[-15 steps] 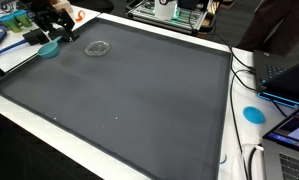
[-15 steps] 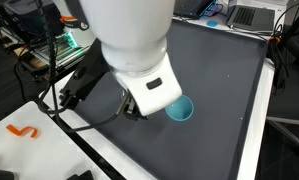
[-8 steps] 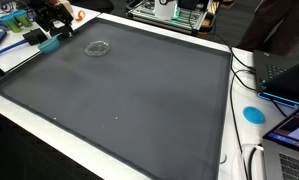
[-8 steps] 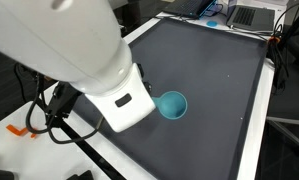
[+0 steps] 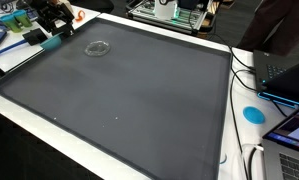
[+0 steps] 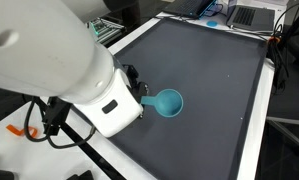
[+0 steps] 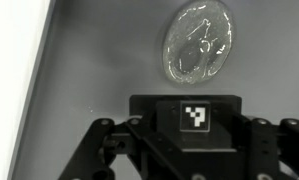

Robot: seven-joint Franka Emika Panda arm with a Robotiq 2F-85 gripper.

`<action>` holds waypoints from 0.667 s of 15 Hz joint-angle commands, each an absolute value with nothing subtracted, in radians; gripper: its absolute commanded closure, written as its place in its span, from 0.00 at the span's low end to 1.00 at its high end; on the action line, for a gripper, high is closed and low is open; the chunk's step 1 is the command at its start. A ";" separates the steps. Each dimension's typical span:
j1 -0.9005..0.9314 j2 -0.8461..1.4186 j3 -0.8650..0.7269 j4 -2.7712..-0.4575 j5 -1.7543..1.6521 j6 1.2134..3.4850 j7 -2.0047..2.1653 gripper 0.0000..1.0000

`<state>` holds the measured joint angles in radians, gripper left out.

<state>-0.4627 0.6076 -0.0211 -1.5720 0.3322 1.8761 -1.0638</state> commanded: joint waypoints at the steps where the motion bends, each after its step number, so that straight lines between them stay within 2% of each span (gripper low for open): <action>1: -0.483 0.576 -0.025 -1.632 0.379 1.874 -1.140 0.72; 10: -0.503 0.535 -0.045 -1.744 0.435 1.903 -1.292 0.72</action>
